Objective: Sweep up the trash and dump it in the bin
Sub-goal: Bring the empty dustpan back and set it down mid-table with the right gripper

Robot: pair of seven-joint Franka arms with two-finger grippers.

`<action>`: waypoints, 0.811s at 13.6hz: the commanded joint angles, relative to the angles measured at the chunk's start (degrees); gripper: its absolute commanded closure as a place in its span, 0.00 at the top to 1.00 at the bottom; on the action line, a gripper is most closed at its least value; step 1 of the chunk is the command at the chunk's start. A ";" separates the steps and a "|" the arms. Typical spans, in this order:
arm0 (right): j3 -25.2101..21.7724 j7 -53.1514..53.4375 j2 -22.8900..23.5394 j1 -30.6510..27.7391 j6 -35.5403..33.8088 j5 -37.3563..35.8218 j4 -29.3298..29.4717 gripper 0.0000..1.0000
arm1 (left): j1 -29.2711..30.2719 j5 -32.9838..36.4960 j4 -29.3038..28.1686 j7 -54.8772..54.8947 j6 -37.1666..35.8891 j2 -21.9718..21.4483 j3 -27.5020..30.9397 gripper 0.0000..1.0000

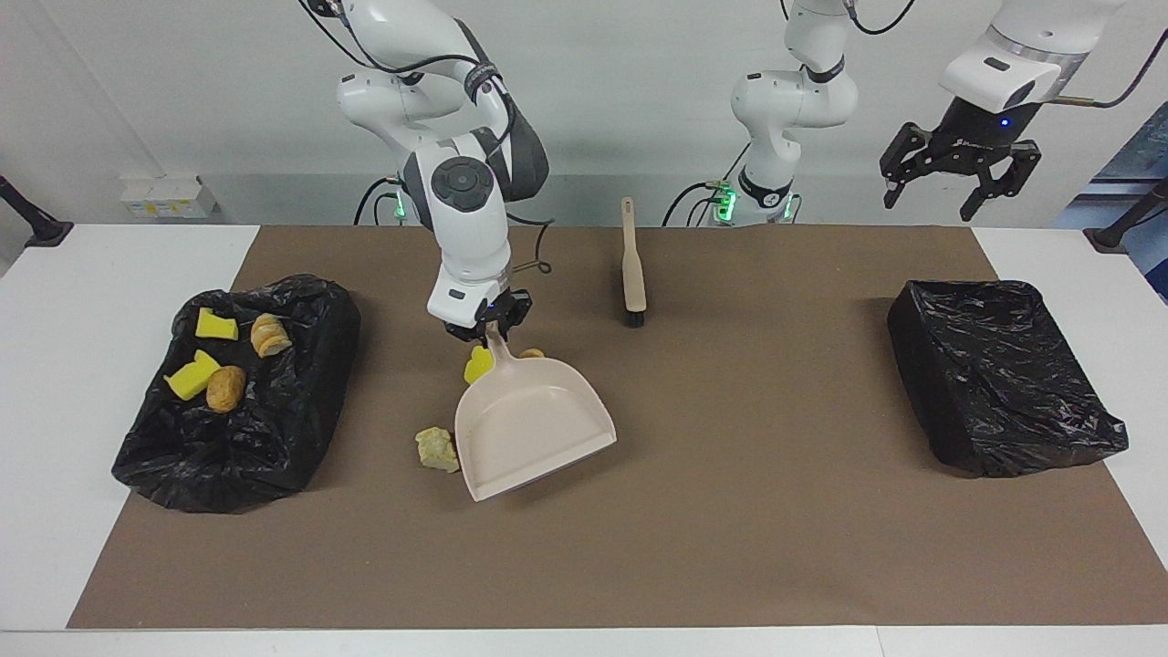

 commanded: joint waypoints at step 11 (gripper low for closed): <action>-0.46 34.14 23.43 16.31 -4.74 0.61 25.98 0.32 | 0.46 0.57 0.67 0.81 -1.35 -0.17 -0.22 1.00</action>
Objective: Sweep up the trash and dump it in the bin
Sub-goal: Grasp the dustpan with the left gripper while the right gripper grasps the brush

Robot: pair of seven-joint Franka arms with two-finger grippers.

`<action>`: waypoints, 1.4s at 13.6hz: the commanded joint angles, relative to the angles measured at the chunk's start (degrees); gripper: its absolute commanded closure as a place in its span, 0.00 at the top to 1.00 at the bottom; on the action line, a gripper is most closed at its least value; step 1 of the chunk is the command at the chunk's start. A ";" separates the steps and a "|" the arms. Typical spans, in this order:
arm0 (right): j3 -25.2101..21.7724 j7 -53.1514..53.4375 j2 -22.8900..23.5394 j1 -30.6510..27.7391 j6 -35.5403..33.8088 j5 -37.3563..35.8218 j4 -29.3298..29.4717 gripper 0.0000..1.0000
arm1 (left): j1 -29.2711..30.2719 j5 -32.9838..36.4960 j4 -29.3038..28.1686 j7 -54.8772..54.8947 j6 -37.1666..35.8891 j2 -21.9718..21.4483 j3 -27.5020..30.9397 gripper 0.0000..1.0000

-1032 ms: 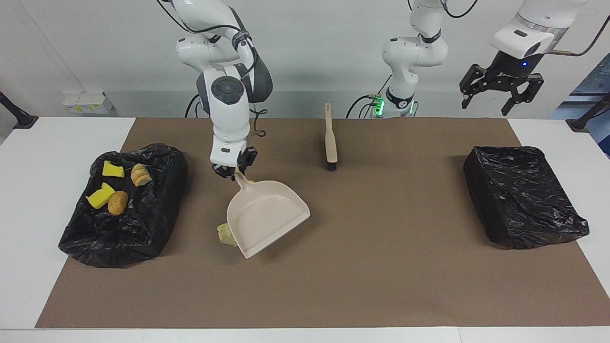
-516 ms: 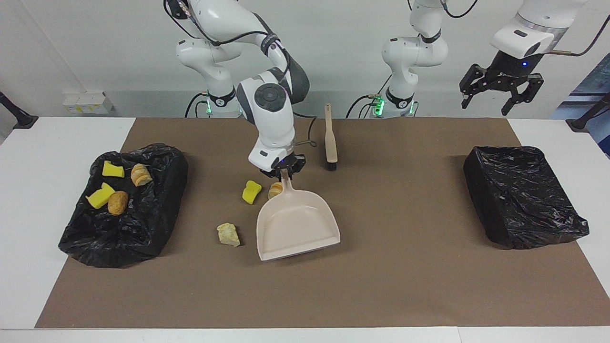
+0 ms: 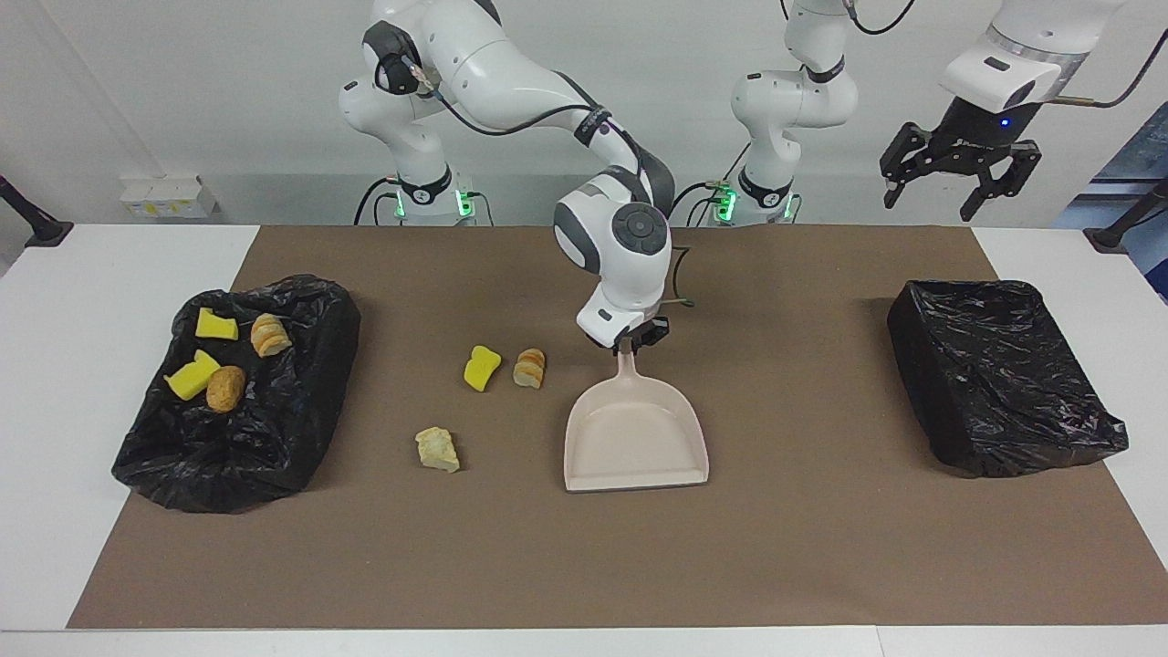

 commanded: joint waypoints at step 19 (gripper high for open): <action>1.61 11.69 -28.99 15.09 12.21 9.39 -39.94 1.00 | -1.72 0.13 -4.07 -0.77 3.03 -1.05 -1.10 1.00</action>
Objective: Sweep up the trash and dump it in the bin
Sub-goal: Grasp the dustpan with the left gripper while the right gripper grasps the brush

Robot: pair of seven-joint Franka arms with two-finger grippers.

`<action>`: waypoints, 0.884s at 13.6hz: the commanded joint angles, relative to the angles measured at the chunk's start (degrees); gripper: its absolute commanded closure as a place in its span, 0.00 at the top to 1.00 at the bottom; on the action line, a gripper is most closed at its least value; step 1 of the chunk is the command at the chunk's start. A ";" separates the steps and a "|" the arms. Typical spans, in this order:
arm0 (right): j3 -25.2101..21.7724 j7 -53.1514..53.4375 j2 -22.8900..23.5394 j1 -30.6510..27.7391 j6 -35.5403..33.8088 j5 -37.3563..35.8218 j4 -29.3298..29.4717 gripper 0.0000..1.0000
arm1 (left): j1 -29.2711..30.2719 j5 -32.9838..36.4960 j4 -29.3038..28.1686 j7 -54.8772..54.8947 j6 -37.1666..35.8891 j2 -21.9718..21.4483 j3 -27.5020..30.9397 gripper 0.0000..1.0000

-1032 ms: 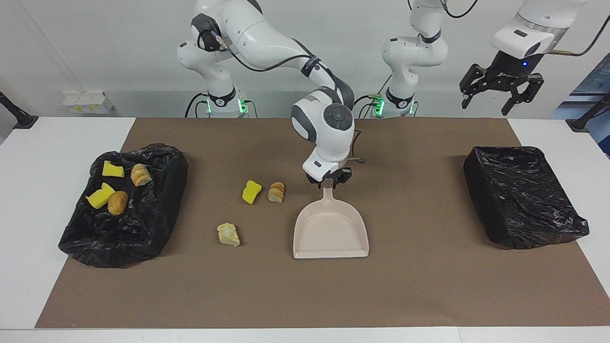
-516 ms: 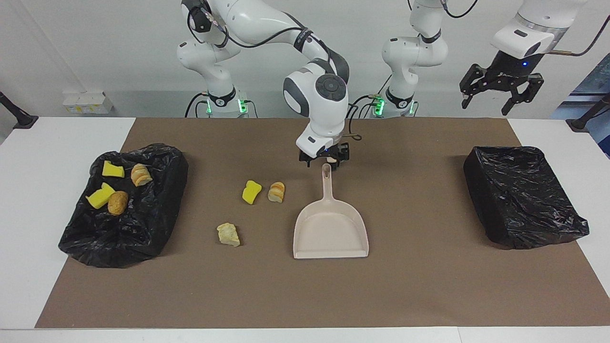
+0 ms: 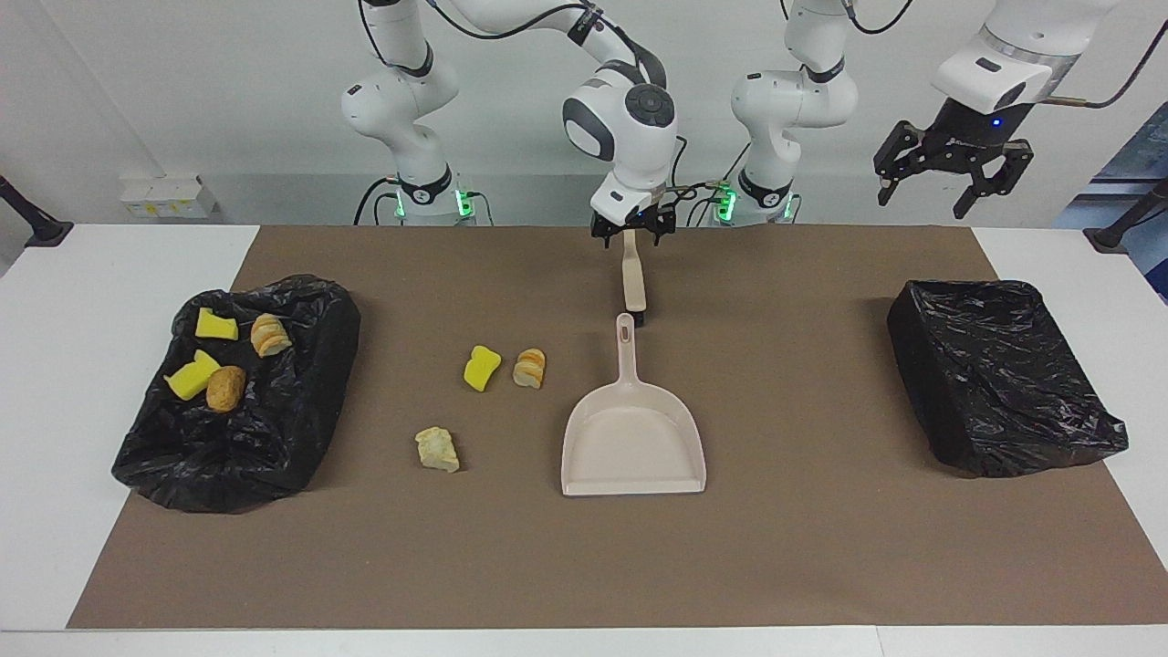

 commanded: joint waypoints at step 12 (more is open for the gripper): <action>-0.18 2.78 -1.17 3.33 3.90 4.81 -7.45 0.00 | -26.32 0.79 -20.11 -31.93 34.97 12.18 -0.20 1.00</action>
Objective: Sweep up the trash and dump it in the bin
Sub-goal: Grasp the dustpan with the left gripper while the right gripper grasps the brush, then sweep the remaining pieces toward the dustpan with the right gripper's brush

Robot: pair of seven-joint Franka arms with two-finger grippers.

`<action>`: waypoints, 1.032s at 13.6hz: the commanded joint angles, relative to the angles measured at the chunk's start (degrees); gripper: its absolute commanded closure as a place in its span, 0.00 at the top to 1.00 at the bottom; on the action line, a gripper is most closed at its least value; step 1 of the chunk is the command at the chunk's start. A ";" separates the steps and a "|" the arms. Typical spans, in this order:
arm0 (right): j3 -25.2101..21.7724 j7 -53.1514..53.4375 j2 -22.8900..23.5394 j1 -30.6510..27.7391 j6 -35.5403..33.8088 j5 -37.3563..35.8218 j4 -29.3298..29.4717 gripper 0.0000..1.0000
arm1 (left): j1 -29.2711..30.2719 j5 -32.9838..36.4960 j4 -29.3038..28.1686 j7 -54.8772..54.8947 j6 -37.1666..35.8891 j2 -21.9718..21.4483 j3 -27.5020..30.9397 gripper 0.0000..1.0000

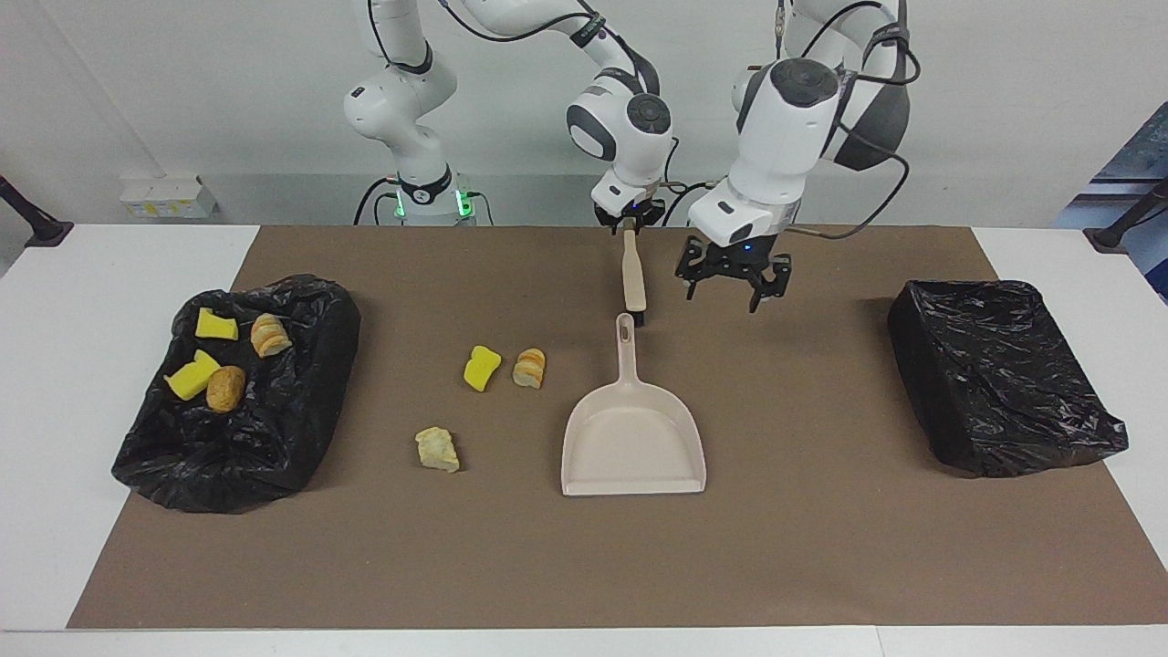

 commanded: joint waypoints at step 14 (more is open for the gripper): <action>-0.37 -16.61 -9.36 -27.72 -21.39 -11.04 2.66 0.00 | -9.17 2.72 -3.55 -14.60 13.92 12.48 1.08 0.46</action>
